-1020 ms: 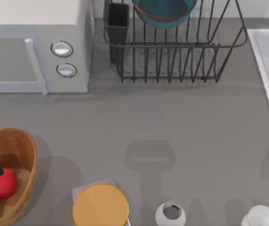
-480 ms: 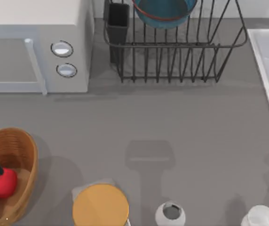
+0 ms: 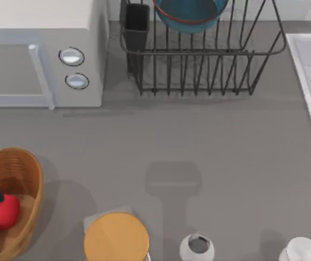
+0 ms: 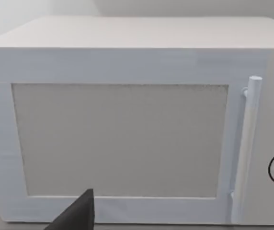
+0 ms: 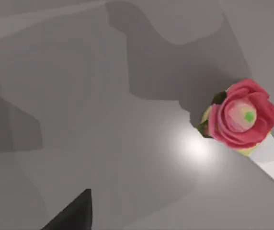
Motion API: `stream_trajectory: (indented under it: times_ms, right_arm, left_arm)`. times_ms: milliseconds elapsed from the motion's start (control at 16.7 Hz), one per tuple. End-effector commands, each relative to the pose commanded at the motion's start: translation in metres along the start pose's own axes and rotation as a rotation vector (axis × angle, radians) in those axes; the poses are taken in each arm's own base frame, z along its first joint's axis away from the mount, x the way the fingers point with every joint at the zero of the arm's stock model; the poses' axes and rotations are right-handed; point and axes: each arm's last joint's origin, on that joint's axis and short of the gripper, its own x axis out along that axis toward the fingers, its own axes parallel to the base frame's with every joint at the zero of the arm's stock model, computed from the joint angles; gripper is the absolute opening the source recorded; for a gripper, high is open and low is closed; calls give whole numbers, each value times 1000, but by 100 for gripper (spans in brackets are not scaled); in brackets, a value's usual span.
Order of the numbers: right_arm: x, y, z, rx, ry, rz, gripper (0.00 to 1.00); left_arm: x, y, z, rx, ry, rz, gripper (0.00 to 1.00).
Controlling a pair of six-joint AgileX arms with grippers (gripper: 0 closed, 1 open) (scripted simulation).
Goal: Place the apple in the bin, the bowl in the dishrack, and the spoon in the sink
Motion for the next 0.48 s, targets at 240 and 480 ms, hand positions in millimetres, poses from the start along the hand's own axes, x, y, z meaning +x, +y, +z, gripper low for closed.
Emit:
stream_trajectory:
  times_ms: [240,480]
  right_arm:
    - [5,-23,-5,-307,78,287,100]
    - [-1,-59,-10,-555,25,374,100]
  left_arm:
    - [0,0,0,0,0,0,100]
    - [0,0,0,0,0,0,100]
